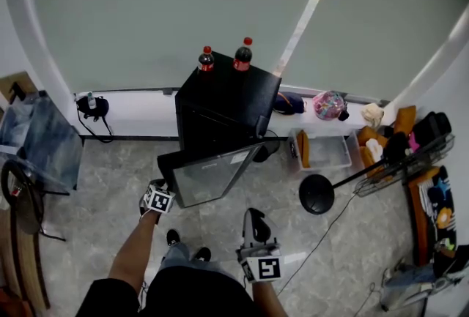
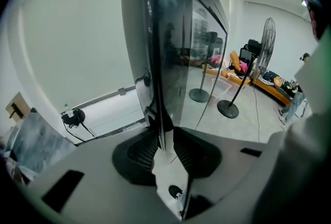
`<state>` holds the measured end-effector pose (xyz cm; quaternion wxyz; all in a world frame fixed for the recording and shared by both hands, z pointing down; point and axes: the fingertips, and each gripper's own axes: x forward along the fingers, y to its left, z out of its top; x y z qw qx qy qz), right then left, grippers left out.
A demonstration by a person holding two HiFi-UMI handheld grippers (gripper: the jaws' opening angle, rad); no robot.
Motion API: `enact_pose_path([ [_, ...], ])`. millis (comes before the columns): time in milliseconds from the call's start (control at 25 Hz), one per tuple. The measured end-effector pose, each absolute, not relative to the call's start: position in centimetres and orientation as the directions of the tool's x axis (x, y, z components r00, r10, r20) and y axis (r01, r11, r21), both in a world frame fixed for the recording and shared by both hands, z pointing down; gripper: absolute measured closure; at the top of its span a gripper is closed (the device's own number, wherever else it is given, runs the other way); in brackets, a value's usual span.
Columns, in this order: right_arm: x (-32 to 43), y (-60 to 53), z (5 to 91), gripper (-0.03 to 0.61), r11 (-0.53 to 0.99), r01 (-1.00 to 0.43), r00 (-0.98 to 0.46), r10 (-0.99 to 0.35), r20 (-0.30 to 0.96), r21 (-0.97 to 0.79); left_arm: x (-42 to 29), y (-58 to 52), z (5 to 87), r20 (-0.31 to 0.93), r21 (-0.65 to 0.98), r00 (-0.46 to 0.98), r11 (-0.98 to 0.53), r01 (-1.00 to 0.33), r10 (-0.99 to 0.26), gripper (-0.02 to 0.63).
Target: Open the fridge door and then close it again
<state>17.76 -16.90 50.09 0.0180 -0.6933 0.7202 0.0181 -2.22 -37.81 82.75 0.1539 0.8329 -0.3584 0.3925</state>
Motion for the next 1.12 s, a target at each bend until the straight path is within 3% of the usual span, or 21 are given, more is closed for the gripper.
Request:
enact_pose_path([
  [1120, 11.5, -12.5, 49.7, 0.569, -0.037, -0.999, 0.036, -0.998, -0.057, 0.013, -1.0, -30.1, 82.4, 0.739, -0.025, 0.448, -0.684, -0.729, -0.503, 0.538],
])
